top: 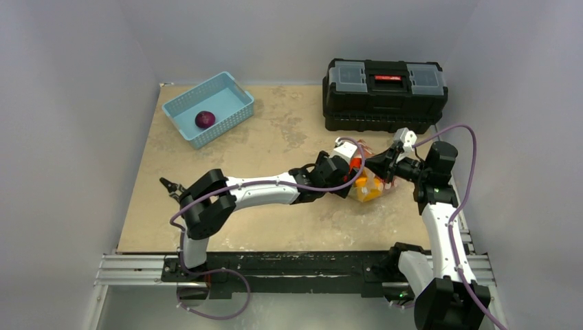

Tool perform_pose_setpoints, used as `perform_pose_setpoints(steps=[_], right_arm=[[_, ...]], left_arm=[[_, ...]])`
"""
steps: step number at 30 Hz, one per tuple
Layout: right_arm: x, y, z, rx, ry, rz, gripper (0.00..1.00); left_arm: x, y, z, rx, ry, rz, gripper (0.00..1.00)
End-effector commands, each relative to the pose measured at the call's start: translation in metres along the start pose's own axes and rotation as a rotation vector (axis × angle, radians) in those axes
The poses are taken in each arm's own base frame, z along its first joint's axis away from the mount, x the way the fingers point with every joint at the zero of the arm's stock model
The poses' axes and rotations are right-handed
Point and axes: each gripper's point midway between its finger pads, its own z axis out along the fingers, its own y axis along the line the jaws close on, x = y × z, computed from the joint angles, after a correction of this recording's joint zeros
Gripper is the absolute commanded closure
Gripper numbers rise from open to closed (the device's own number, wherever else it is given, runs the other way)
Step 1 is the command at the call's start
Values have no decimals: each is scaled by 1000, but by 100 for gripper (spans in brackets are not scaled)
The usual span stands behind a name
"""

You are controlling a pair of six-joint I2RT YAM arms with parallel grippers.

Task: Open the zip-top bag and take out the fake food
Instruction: Pick up the fake fruit from the zipper food storage bag.

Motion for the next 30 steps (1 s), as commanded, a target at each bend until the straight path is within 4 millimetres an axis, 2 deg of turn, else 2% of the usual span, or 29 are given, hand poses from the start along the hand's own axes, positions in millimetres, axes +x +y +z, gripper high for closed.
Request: perform_pose_setpoints(steps=[1,5,9,13,18,25,30], right_arm=[[-10,1,0,-6,-23,-39,100],[-10,0,0,-5,-22,-38,100],[-10,0,0,-6,-22,-37,100],[-10,0,0,-5,-23,-39,100],[-11,1,0,-10,-25,-41,100],[-11,2,0,-11,-25,-40,100],[-12,2,-1,-6,-25,-49,100]], left_arm=[[-19,3,7,-32,-70,-29,29],[-21,2,5,-21,-79,-24,43],[-23,0,-1,5,-91,-24,66],[-21,-7,-12,62,-79,-35,84],[-30,-13,-26,128,-128,-100,99],[-35,-18,-42,182,-152,-174,100],[-38,-14,-55,192,-179,-216,100]])
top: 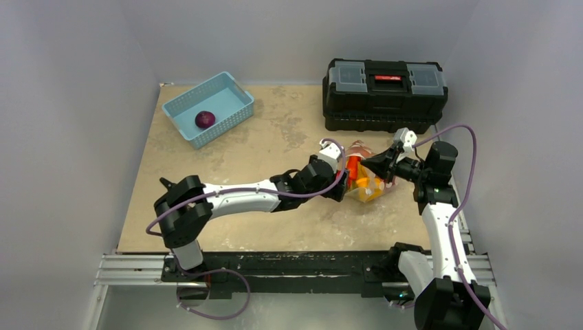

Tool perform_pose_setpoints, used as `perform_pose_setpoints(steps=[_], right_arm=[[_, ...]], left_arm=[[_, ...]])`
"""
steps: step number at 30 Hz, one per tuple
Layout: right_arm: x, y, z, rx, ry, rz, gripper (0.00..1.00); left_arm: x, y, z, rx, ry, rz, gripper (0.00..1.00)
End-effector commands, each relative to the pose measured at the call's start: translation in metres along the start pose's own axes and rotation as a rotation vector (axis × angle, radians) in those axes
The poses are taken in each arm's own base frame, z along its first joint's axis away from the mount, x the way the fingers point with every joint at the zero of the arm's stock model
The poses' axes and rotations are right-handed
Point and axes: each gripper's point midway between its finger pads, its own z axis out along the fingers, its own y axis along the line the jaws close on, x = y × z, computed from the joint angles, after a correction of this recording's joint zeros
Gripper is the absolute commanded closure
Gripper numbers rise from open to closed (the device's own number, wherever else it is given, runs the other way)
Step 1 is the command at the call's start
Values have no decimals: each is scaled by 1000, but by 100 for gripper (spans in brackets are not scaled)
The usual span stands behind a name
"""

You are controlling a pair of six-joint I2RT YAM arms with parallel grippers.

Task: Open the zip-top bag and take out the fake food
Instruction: Pick up the fake fruit from the zipper food storage bag.

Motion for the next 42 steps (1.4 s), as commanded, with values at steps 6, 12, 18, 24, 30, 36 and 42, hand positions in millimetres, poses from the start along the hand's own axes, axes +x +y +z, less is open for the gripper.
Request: perform_pose_setpoints(steps=[6,12,18,24,30,36,42], right_arm=[[-12,2,-1,-8,-25,-50,100],[-12,2,-1,-6,-25,-49,100],[-11,1,-1,-1,-22,-47,100],[-9,-1,0,2,-18,-44,100],[-9,-1,0,6,-17,-47,100],[-9,-1,-1,5,-17,-44,100],[-9,-1,-1,4,-18,-49,100]], left_arm=[[-43,-13,-27,71,-139,-128,100],[-51,-15,-36,93,-168,-157,100],[-53,-16,-43,119,-192,-177,100],[-58,-16,-51,138,-219,-192,100],[-65,-18,-62,167,-244,-207,100],[-72,-19,-75,233,-274,-252,100],[-76,-2,-86,287,-305,-317,100]])
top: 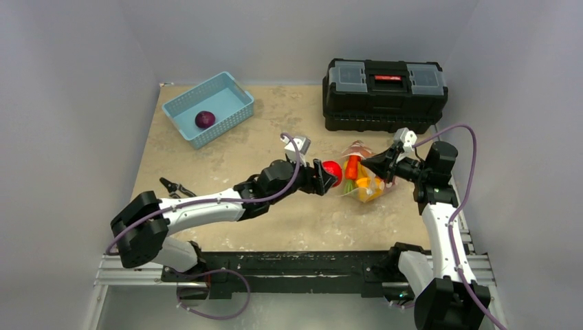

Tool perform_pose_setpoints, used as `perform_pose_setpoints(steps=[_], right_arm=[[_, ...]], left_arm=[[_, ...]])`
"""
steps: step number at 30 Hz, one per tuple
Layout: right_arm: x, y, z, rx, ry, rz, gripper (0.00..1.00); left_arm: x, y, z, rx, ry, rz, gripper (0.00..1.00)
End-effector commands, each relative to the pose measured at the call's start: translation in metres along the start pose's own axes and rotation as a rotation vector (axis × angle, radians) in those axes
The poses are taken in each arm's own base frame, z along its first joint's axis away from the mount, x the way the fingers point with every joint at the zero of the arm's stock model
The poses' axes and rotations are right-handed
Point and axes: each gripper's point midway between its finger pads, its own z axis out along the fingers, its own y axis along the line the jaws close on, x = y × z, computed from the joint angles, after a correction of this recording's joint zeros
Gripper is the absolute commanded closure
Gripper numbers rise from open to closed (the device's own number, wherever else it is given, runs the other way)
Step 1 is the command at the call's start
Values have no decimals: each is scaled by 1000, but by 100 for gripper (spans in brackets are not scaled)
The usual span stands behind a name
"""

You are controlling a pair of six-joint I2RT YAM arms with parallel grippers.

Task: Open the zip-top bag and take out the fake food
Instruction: Pick up the fake fruit from the zipper food storage bag, then place the fake fruit in the bin.

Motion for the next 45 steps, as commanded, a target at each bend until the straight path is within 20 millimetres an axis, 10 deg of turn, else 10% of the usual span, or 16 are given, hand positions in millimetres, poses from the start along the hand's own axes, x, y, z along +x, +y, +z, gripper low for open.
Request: perform_pose_setpoints(steps=[1,45], right_arm=[[-9,-1,-1,5,-17,-47,100],[-8,-1,-1,8,-14,-54,100]], left_arm=[[-33,-10,-13,111,-96,-85,100],[-218,205,-102,-312,-304,-67,100]])
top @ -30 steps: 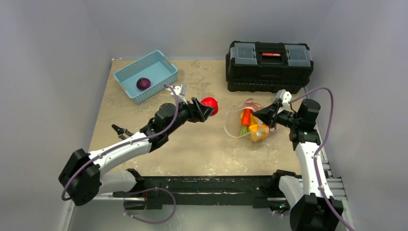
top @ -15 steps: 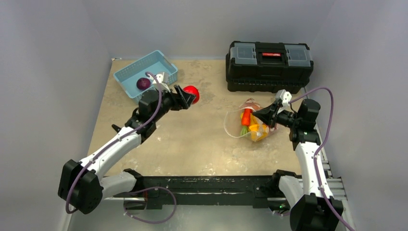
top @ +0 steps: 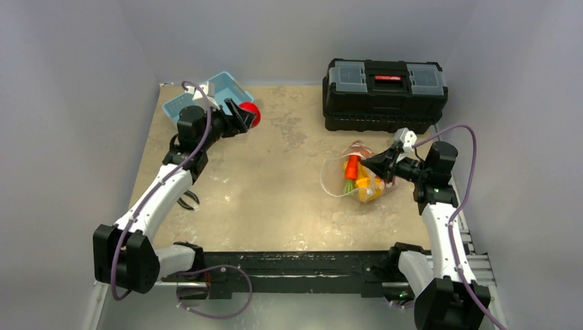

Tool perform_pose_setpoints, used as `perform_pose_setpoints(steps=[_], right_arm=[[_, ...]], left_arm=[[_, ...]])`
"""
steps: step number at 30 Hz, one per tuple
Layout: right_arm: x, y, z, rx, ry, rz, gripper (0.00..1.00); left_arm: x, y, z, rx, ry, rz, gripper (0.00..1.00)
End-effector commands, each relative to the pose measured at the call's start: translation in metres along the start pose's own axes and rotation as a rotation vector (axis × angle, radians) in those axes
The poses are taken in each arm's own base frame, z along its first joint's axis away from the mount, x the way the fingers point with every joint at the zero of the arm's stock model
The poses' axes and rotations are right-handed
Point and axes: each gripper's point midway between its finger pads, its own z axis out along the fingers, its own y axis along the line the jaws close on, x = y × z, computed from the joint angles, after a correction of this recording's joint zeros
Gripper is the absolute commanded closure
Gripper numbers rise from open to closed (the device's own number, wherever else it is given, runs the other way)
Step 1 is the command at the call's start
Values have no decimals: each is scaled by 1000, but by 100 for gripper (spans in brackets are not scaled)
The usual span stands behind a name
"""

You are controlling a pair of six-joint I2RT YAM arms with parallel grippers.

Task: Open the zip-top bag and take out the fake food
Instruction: Place the fake fruit in the bin.

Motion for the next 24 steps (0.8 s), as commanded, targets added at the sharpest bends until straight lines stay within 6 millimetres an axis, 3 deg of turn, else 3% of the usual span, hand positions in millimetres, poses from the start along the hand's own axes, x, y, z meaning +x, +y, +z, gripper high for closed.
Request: perform_pose_setpoints(steps=[1,13,14,24], right_arm=[[-8,-2,-1,9,-14,-47,100],[-8,-1,-1,8,-13,-51,100],[-8,-1,-1,10,-13,-52,100],[-4,-4,0,12,-5,-39,100]], left_arm=[[-30,8,8,-3,-25,-2,100],[-47,92,34,-183,110,-47,100],[-50,106,34,-208,107,-66,100],[-55,173,35,-366,111,-223,100]])
